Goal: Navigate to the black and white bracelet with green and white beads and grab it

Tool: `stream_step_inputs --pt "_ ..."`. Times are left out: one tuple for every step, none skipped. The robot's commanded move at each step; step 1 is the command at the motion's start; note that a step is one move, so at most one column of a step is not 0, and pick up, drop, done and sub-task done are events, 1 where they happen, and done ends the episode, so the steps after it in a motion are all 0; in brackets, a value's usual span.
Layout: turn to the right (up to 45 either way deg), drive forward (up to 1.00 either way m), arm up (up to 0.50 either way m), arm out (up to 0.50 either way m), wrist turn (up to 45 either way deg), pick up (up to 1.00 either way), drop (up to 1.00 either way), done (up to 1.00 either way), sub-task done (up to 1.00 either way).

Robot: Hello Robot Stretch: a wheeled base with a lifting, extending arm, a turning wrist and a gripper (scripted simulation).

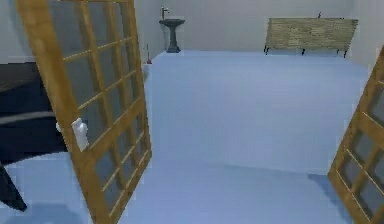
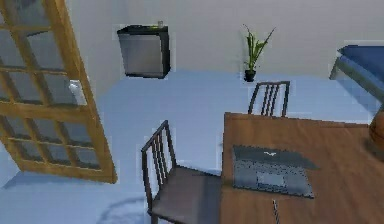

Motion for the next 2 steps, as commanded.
stream_step_inputs --pt "-15.0 0.00 0.00 0.00 0.0 0.00 0.00 0.00 0.00" --pt "0.0 0.25 0.00 0.00 0.0 0.00 0.00 0.00 0.00"
